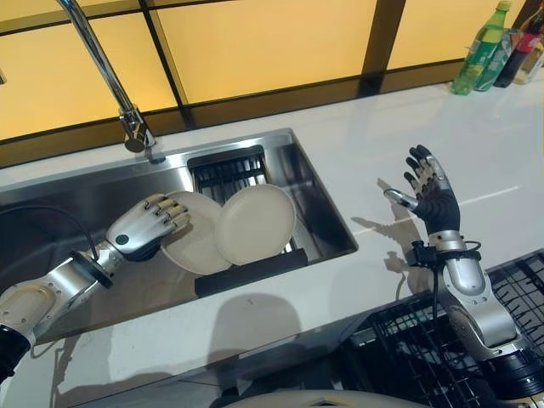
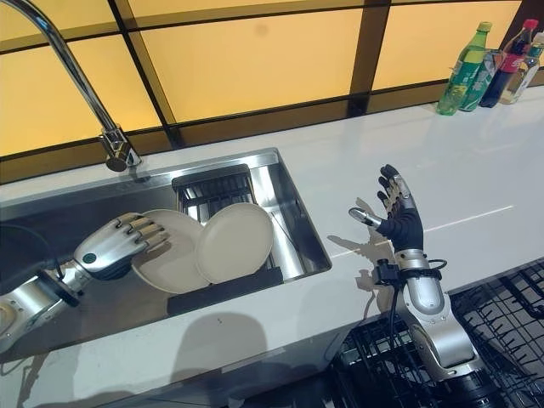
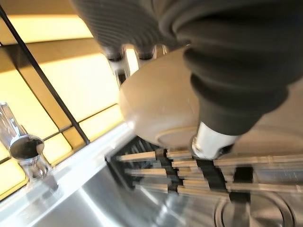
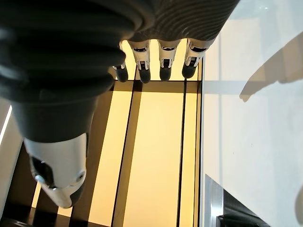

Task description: Pick up plates and place into dishwasher.

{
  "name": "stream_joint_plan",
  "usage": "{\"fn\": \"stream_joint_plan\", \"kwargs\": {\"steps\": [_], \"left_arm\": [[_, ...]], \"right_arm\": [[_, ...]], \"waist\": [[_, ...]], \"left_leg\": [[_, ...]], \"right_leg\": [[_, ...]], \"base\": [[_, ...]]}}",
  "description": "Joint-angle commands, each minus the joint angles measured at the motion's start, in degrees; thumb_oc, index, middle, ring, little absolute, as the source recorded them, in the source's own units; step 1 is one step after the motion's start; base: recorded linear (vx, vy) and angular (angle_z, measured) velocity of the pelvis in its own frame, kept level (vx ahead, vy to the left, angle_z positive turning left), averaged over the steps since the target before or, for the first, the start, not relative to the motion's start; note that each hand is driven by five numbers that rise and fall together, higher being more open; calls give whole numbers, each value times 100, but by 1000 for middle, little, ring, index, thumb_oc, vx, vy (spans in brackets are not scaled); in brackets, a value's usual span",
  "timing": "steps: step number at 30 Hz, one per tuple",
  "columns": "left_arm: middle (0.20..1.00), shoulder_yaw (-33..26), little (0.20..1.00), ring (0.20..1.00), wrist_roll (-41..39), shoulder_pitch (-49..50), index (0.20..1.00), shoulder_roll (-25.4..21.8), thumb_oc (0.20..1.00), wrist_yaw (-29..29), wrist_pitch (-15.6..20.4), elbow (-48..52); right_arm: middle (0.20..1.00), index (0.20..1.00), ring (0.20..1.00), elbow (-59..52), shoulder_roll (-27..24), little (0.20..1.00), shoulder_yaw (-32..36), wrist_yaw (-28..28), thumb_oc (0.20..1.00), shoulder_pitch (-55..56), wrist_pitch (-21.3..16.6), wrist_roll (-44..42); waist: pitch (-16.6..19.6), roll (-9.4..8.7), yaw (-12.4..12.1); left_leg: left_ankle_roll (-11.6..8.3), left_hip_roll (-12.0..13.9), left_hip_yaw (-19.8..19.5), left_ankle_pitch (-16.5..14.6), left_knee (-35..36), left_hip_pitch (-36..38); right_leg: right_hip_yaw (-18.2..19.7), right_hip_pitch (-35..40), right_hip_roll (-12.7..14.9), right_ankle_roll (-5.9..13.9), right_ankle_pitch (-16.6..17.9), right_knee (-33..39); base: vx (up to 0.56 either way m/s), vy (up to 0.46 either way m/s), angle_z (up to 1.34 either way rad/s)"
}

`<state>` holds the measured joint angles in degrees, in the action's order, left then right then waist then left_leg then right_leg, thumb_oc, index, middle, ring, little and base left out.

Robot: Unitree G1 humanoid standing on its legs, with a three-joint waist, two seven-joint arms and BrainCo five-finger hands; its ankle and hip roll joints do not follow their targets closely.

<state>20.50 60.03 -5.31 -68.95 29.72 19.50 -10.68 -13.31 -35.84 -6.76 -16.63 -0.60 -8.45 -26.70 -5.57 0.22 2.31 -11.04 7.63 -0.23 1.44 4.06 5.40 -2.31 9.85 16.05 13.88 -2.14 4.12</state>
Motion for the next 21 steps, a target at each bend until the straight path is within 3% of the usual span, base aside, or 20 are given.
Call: {"fn": "stream_joint_plan", "kwargs": {"steps": [1,21], "left_arm": [[200,-48,200,200,16,-161,200,-347,200,-159,-12,-374],[200,-230,200,200,145,-313,200,-758,200,-177,351,-191]], "right_arm": [[1000,1000,1000,-189,-309,1000,89,-69,1000,-1,-230,-178],[1000,1000,1000,-200,-348,1000,108,-224,1000,57,-345,-250]], "waist": [[463,13,39],[517,64,10]], "left_leg": [[640,-290,98,-570,-255,-8],[656,-299,41,-642,-198,19]], "right_leg": [[342,-1132,-116,112,670,-334],[212,-1179,-96,112,654,-339]], "base": [[-36,-18,1],[-7,-4,0]]}}
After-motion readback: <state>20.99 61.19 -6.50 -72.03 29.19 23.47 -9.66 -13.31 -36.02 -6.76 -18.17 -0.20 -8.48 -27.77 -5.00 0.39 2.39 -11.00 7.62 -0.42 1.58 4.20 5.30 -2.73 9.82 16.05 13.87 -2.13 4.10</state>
